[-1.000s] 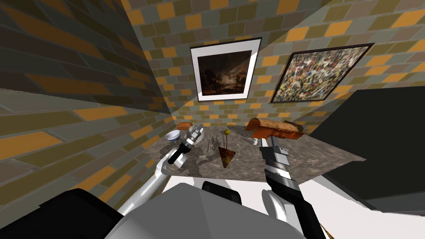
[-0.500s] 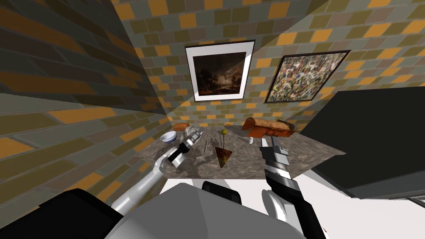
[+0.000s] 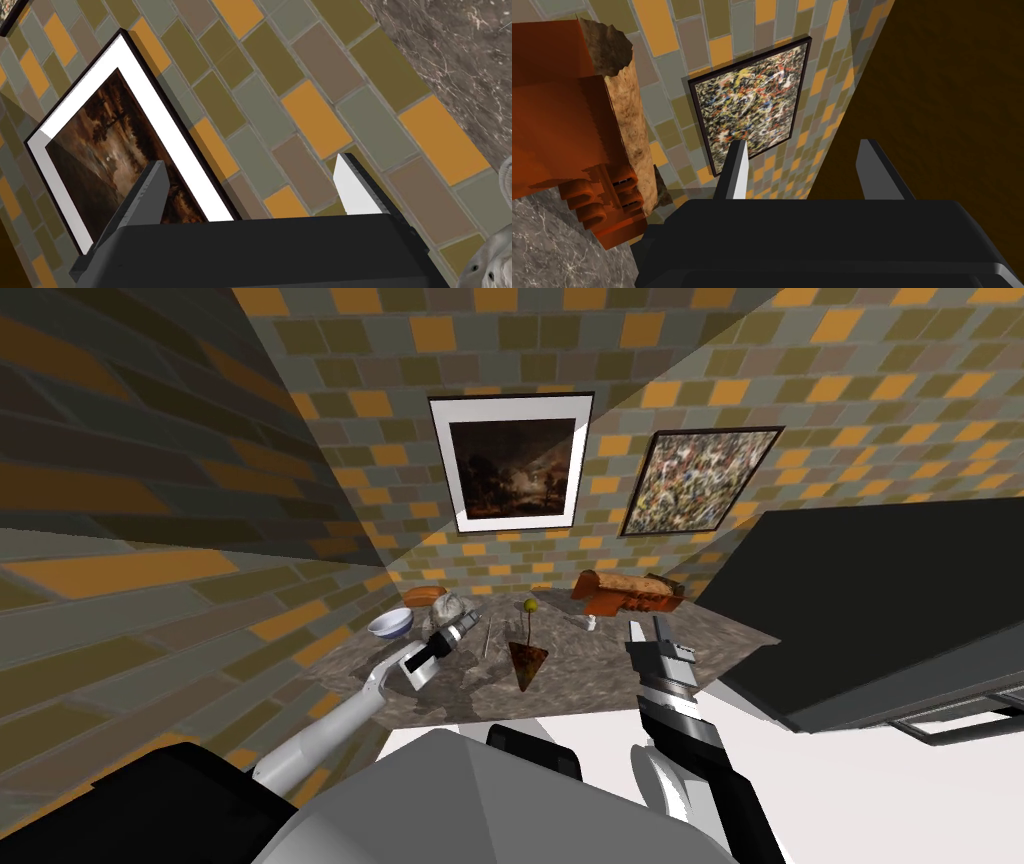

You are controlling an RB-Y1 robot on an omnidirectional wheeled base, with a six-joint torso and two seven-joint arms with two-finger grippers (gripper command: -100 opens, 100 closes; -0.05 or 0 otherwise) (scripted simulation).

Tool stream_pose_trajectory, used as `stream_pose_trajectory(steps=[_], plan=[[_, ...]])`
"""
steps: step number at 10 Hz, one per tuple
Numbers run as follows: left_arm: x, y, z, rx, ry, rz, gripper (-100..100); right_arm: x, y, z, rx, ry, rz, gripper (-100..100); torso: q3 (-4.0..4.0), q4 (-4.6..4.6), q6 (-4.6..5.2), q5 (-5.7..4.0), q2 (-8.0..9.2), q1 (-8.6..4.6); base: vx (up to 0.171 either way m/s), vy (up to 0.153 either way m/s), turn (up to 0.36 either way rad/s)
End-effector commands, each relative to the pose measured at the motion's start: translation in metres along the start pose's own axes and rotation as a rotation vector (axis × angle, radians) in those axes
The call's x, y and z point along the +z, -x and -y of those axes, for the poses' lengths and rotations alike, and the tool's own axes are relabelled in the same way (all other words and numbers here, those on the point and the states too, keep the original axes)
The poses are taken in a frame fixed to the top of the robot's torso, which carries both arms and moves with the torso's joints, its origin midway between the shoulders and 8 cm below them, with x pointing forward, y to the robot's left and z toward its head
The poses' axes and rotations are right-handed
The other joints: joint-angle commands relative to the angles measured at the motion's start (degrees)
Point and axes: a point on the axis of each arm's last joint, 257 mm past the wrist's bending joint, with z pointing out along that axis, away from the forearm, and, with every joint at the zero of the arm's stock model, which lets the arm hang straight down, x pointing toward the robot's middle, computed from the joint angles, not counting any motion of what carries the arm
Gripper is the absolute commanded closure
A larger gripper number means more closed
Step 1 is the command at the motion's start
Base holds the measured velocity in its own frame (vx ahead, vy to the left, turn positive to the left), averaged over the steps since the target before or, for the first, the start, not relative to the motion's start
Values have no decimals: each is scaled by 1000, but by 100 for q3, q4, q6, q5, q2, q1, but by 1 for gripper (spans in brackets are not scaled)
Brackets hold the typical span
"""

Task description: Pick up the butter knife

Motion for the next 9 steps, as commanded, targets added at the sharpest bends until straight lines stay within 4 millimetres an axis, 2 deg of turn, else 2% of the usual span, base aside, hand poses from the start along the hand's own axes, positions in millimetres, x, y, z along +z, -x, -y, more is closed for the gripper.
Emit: stream_pose_trajectory(steps=[1, 2, 3, 5, 6, 7, 8, 9], plan=[[-2, 0, -14, 23, 47, -19, -100, 0, 0, 0, 0, 0, 0, 0, 0, 0, 0, 0, 0, 0, 13, -68, -65], [-8, -1, -41, 42, 117, -40, -100, 0, 0, 0, 0, 0, 0, 0, 1, 1, -4, -1, 1, 1, 10, -88, -134], [-8, 0, -42, 52, 119, -44, -100, 0, 0, 0, 0, 0, 0, 0, 0, 0, -1, -1, 1, -5, 4, -61, -65], [-27, 3, -97, 94, 265, -84, -100, 0, 0, 0, 0, 0, 0, 0, 3, 2, -2, 0, 5, 5, 11, -74, -173], [-28, 6, -98, 109, 269, -89, -100, 0, 0, 0, 0, 0, 0, 0, 1, 1, -1, -1, 1, -3, 5, -74, -97], [-41, 9, -125, 131, 344, -107, -100, 0, 0, 0, 0, 0, 0, 0, 3, 2, -5, -1, 5, -1, -6, -85, -168], [-42, 10, -125, 137, 346, -108, -100, 0, 0, 0, 0, 0, 0, 0, 6, 3, -1, -2, 9, -5, -4, -67, -69], [-56, 14, -149, 160, 415, -126, -100, 0, 0, 0, 0, 0, 0, 0, 6, 3, -4, -1, 9, 1, 11, -71, -156]])
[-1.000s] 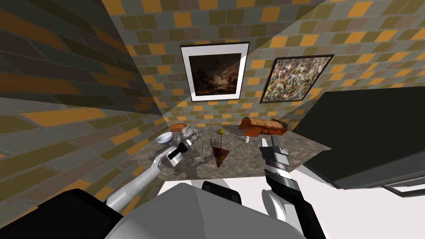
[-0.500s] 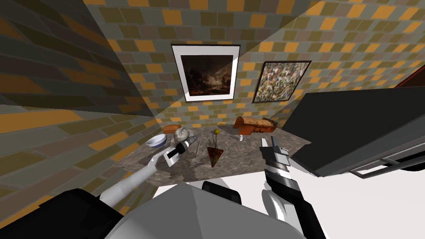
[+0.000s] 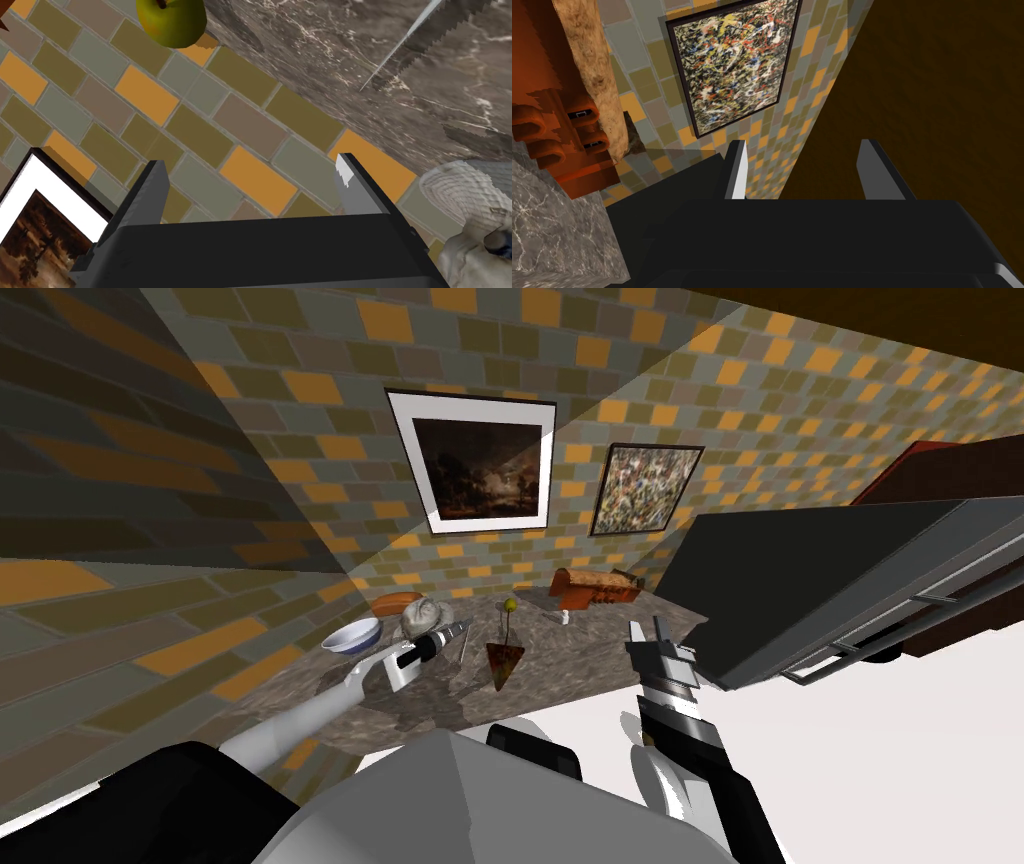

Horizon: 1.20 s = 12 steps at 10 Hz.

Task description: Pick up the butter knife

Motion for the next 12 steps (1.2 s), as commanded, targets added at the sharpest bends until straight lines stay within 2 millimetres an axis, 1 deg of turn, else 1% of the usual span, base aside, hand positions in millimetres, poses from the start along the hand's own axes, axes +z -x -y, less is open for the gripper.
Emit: stream_pose_trajectory(steps=[1, 2, 4, 5, 7, 9, 10, 12], plan=[[-7, 0, -46, 38, 112, -25, -100, 0, 0, 0, 0, 0, 0, 0, 0, 0, 0, 0, 0, 0, 19, -109, -221], [-8, 0, -47, 40, 115, -25, -100, 0, 0, 0, 0, 0, 0, 0, -2, -1, 1, -1, -2, -13, 13, -88, -79], [-27, 3, -105, 83, 260, -56, -100, 0, 0, 0, 0, 0, 0, 0, -1, 0, 0, -1, -1, -7, 19, -98, -202], [-27, 4, -106, 86, 263, -56, -100, 0, 0, 0, 0, 0, 0, 0, -3, -1, 2, -3, -5, -14, 14, -88, -81], [-53, 9, -160, 127, 402, -83, -100, 0, 0, 0, 0, 0, 0, 0, 2, 1, -1, -2, 4, -12, 5, -107, -173], [-82, 15, -206, 162, 527, -108, -100, 0, 0, 0, 0, 0, 0, 0, -2, -1, 1, -5, -3, -23, 28, -132, -220], [-82, 15, -206, 162, 527, -108, -100, 0, 0, 0, 0, 0, 0, 0, -2, -1, -1, -6, -3, -25, 20, -81, -44], [-111, 19, -244, 188, 634, -130, -100, 0, 0, 0, 0, 0, 0, 0, 2, 1, -2, -2, 3, -4, 18, -74, -135]])
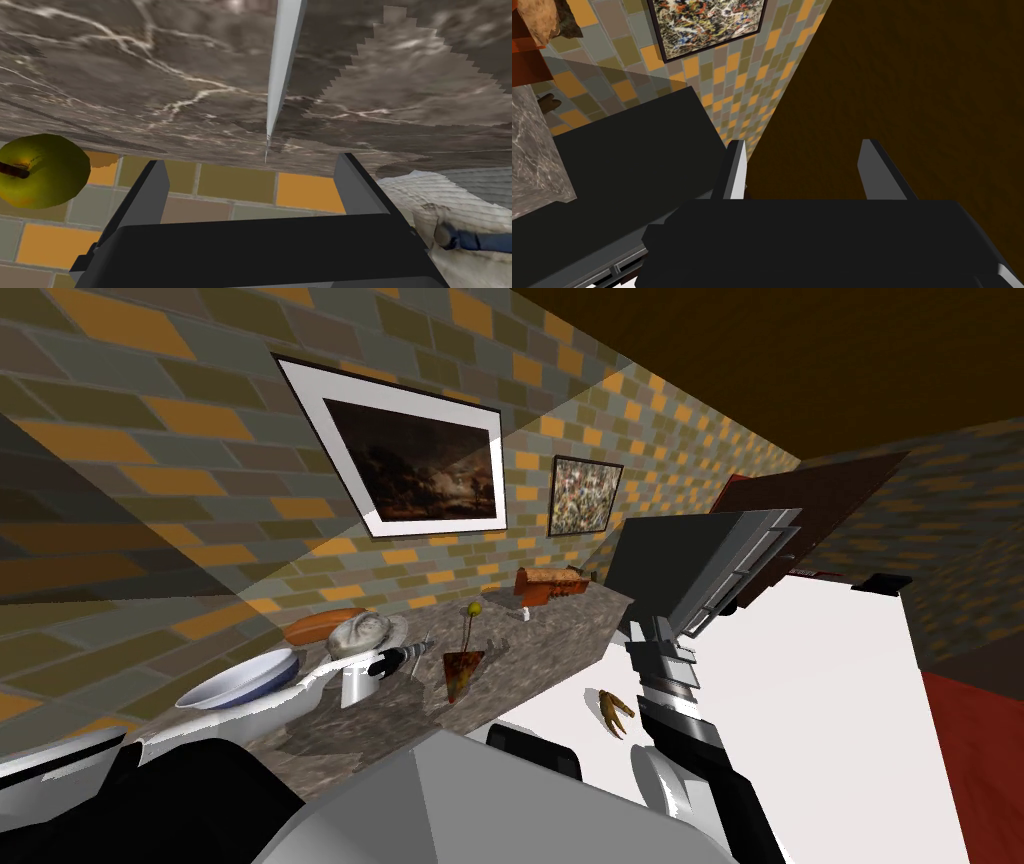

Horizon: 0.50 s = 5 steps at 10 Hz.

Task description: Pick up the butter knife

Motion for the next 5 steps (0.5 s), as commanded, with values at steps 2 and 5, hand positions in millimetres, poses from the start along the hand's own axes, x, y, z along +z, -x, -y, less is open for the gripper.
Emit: stream_pose_trajectory(steps=[2, 5], plan=[[-8, -11, -61, 33, 142, -38, -100, 0, 0, 0, 0, 0, 0, 0, -1, 0, 2, -2, -2, -5, 27, -105, -183], [-9, -10, -58, 32, 134, -35, 0, 0, 0, 0, 0, 0, 0, 0, 2, 1, -2, 1, 3, 11, 13, -44, -23]])
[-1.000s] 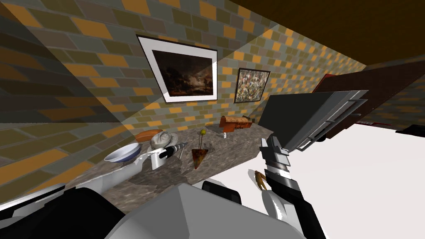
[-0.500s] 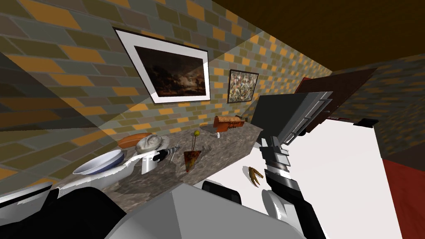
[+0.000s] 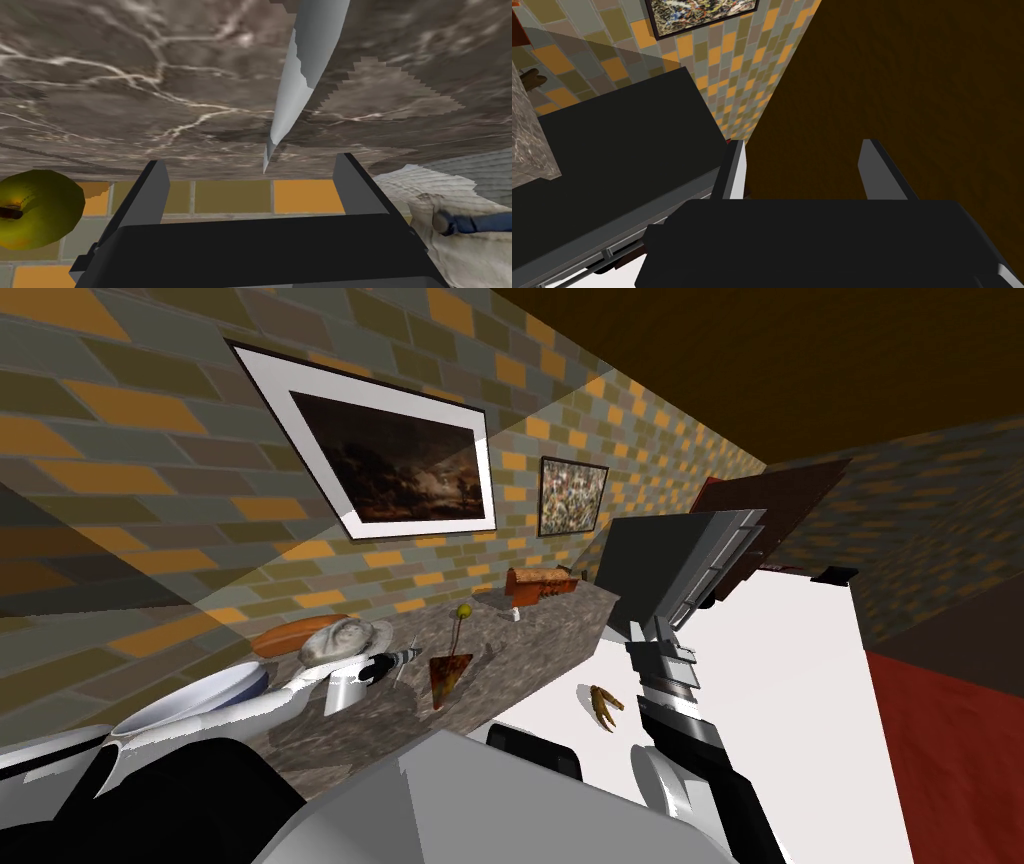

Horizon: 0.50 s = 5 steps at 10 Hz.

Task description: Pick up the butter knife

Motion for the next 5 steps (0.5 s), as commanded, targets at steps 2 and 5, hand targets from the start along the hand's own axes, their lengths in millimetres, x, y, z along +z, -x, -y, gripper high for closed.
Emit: stream_pose_trajectory(steps=[2, 5], plan=[[7, -11, -8, -11, 11, -2, -100, 0, 0, 0, 0, 0, 0, 0, -4, -1, 2, 3, -7, 11, 35, 26, -76], [8, -15, -8, -13, 14, -3, 100, 0, 0, 0, 0, 0, 0, 0, -6, -2, 0, 4, -9, 16, 24, 18, -29]])
